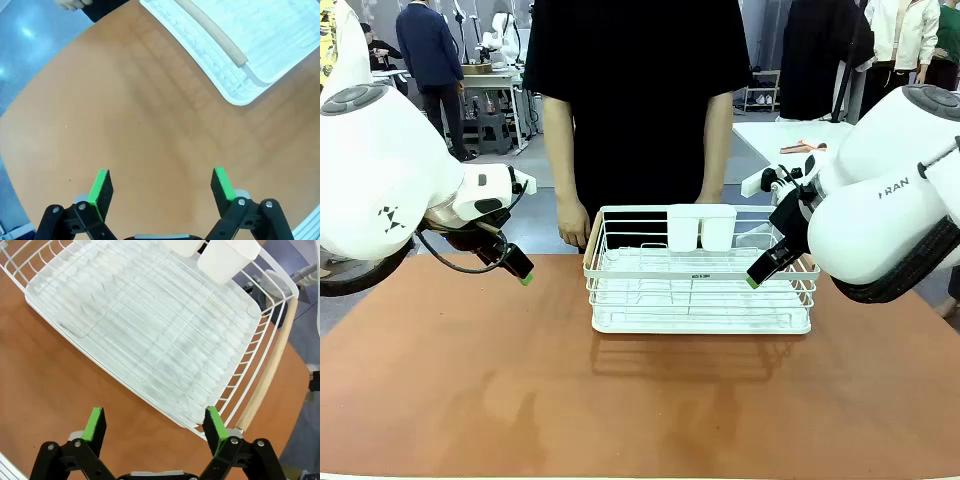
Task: Clean the table.
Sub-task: Pick up the Lint Roller when the human hands it over.
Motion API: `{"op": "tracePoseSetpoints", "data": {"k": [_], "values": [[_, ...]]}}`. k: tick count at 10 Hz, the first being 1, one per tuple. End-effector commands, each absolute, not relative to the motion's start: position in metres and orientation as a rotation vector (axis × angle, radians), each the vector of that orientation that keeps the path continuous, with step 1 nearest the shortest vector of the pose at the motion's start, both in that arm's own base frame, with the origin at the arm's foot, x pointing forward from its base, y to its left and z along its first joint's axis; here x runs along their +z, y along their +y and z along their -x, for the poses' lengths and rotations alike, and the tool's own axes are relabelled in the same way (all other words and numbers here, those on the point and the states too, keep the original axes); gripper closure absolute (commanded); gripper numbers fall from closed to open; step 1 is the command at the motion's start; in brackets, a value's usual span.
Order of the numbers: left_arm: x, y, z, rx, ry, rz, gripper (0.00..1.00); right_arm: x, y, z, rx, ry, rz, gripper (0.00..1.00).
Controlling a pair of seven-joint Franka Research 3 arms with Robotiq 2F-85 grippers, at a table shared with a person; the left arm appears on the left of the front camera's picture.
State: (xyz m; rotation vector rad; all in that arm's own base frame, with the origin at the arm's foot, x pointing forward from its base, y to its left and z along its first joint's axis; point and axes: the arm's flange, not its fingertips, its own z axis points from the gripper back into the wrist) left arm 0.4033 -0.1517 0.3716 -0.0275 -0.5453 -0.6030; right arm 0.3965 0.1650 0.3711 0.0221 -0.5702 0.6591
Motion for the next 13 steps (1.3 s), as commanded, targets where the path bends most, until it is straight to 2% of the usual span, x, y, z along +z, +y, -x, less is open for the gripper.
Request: {"op": "tracePoseSetpoints", "data": {"k": [1, 12, 13], "values": [[0.372, -0.152, -0.403, -0.603, -0.545, 0.028, 0.0, 0.371, 0.165, -0.396, 0.659, -0.57, -0.022, 0.0], [0.372, -0.152, -0.403, -0.605, -0.545, 0.027, 0.0, 0.371, 0.165, -0.397, 0.659, -0.57, -0.021, 0.0], [0.391, -0.149, -0.403, -0.585, -0.487, 0.116, 0.0, 0.388, 0.16, -0.396, 0.626, -0.539, -0.083, 0.0]]}}
